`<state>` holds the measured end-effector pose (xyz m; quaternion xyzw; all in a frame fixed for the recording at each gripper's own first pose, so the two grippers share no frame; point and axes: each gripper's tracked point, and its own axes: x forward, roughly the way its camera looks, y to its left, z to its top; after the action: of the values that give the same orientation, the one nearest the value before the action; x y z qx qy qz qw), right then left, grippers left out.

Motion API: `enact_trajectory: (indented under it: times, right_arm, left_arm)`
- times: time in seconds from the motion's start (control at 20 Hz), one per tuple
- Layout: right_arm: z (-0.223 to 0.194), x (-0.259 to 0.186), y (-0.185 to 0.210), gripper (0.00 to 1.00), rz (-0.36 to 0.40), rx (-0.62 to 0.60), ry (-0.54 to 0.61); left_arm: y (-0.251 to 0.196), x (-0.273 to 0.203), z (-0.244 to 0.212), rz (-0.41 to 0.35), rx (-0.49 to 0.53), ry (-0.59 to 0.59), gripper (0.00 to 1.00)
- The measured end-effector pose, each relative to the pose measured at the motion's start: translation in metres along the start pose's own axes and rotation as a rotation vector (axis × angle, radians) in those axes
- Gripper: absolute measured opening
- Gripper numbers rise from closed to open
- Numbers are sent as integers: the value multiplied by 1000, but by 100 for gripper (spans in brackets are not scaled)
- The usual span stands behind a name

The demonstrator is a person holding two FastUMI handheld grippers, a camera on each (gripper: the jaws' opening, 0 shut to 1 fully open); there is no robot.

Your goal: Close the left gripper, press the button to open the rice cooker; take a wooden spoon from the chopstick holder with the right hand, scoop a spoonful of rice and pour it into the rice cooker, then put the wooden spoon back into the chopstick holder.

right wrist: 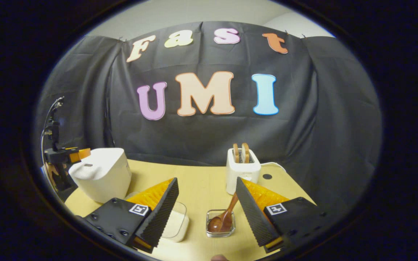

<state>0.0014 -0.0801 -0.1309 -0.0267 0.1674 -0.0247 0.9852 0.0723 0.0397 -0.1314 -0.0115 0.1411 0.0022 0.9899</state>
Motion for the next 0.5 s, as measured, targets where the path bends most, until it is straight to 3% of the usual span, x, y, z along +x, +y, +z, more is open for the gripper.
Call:
enact_trajectory:
  times: [0.2, 0.5]
  right_arm:
    - [18, -8, 10, 100, 7, 22, -79]
    - [31, -25, 23, 99, 0, 40, -160]
  left_arm:
    - [-12, -42, 32, 0, 22, -132, 95]
    - [-22, -88, 32, -23, -3, -149, 95]
